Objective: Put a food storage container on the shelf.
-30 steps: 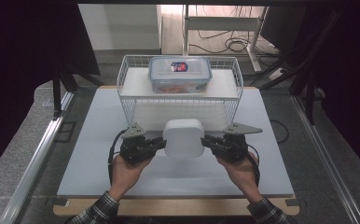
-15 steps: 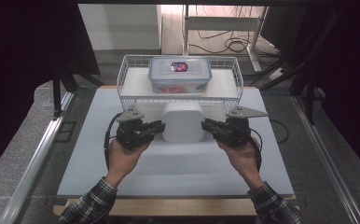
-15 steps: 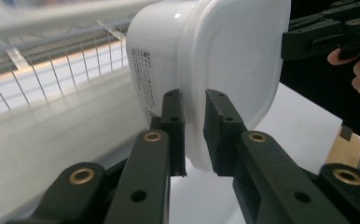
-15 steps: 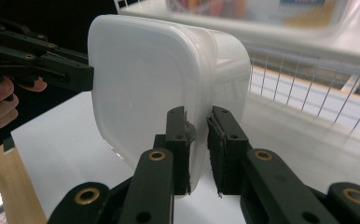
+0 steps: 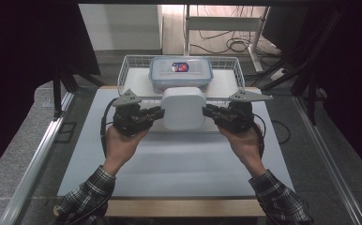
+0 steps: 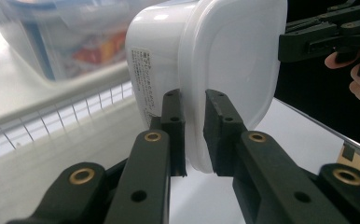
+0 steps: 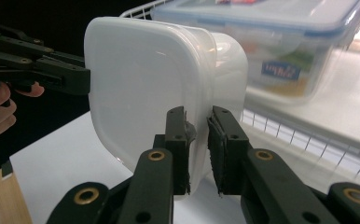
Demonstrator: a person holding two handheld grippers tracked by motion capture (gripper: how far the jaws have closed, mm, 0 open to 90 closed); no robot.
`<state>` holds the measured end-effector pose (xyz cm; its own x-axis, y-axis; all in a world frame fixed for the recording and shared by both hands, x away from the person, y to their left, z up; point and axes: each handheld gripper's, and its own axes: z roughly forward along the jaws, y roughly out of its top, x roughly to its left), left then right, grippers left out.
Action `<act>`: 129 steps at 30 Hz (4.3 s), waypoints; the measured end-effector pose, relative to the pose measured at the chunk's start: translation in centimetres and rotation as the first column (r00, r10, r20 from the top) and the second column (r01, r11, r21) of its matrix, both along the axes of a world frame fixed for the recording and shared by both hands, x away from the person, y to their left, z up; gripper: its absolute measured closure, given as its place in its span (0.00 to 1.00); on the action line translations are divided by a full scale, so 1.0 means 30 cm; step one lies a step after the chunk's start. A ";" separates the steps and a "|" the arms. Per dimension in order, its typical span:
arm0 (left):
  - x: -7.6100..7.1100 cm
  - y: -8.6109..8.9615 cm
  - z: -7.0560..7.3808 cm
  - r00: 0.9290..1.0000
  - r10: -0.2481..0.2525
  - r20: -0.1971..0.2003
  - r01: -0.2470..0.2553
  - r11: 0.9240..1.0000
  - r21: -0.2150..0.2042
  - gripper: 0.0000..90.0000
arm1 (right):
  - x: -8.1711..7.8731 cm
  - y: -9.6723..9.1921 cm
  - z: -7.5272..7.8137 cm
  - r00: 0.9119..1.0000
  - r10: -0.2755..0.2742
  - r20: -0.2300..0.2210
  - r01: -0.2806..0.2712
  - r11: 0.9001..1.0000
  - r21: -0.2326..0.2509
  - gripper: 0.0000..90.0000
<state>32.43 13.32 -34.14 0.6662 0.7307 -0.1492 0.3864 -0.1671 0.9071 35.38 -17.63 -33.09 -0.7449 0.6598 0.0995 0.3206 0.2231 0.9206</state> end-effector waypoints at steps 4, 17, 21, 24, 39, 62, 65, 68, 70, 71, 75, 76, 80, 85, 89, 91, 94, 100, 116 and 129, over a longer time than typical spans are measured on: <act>0.021 0.010 0.047 1.000 -0.001 0.003 0.001 1.000 -0.007 0.88 | 0.015 0.007 0.047 1.000 -0.004 0.014 0.004 1.000 0.010 0.87; 0.069 0.046 0.184 1.000 0.001 0.030 -0.001 1.000 -0.019 0.88 | 0.061 0.039 0.184 0.999 -0.010 0.051 0.008 0.999 0.041 0.87; 0.090 0.053 0.217 0.999 0.006 0.036 -0.005 1.000 -0.023 0.88 | 0.082 0.051 0.220 0.998 -0.021 0.067 0.018 0.999 0.044 0.87; 0.108 0.056 0.238 0.999 0.011 0.041 -0.010 1.000 -0.029 0.89 | 0.104 0.058 0.242 0.997 -0.026 0.070 0.022 0.999 0.050 0.86; 0.197 0.058 0.275 0.999 0.020 0.030 -0.018 0.998 -0.062 0.89 | 0.207 0.067 0.275 0.997 -0.056 0.056 0.051 0.995 0.091 0.85; 0.278 0.055 0.294 0.999 0.044 0.024 -0.043 0.996 -0.075 0.82 | 0.283 0.107 0.288 0.992 -0.107 0.061 0.102 0.992 0.079 0.74; 0.288 0.054 0.298 0.998 0.054 0.021 -0.053 0.996 -0.073 0.80 | 0.290 0.115 0.291 0.992 -0.113 0.063 0.109 0.992 0.068 0.73; 0.303 0.053 0.300 0.998 0.056 0.012 -0.055 0.996 -0.072 0.78 | 0.299 0.122 0.292 0.992 -0.114 0.059 0.110 0.992 0.064 0.72; 0.313 0.052 0.300 0.998 0.060 0.009 -0.060 0.996 -0.072 0.78 | 0.304 0.126 0.293 0.992 -0.117 0.057 0.113 0.992 0.063 0.71; 0.319 0.052 0.300 0.998 0.062 0.006 -0.061 0.996 -0.072 0.78 | 0.307 0.127 0.293 0.991 -0.118 0.056 0.114 0.991 0.064 0.71; 0.339 0.050 0.301 0.998 0.065 -0.009 -0.066 0.995 -0.080 0.77 | 0.318 0.127 0.295 0.992 -0.122 0.042 0.119 0.991 0.066 0.70; 0.343 0.051 0.301 0.998 0.061 -0.013 -0.062 0.995 -0.082 0.77 | 0.320 0.127 0.296 0.992 -0.124 0.039 0.121 0.990 0.066 0.70; 0.357 0.055 0.301 0.998 0.057 -0.027 -0.060 0.994 -0.093 0.76 | 0.329 0.127 0.297 0.992 -0.123 0.033 0.121 0.990 0.066 0.69; 0.376 0.054 0.297 0.998 0.055 -0.039 -0.058 0.994 -0.092 0.71 | 0.343 0.133 0.297 0.992 -0.125 0.016 0.124 0.990 0.064 0.66; 0.403 0.050 0.290 0.997 0.051 -0.060 -0.057 0.993 -0.107 0.68 | 0.364 0.136 0.293 0.991 -0.135 -0.009 0.135 0.988 0.079 0.63; 0.412 0.051 0.291 0.996 0.049 -0.068 -0.056 0.992 -0.111 0.67 | 0.376 0.134 0.291 0.991 -0.129 -0.023 0.130 0.987 0.091 0.62; 0.422 0.043 0.291 0.995 0.061 -0.077 -0.068 0.993 -0.093 0.62 | 0.389 0.138 0.291 0.989 -0.145 -0.028 0.147 0.986 0.084 0.58; 0.453 0.053 0.276 0.993 0.051 -0.108 -0.067 0.986 -0.150 0.56 | 0.404 0.151 0.279 0.986 -0.161 -0.043 0.164 0.983 0.087 0.59; 0.441 0.041 0.299 0.991 0.124 -0.051 -0.127 0.989 -0.078 0.48 | 0.392 0.154 0.288 0.982 -0.186 -0.017 0.187 0.981 0.047 0.54; 0.373 0.067 0.302 0.998 0.066 0.006 -0.065 0.990 -0.126 0.43 | 0.327 0.125 0.276 0.993 -0.121 0.015 0.120 0.991 0.054 0.62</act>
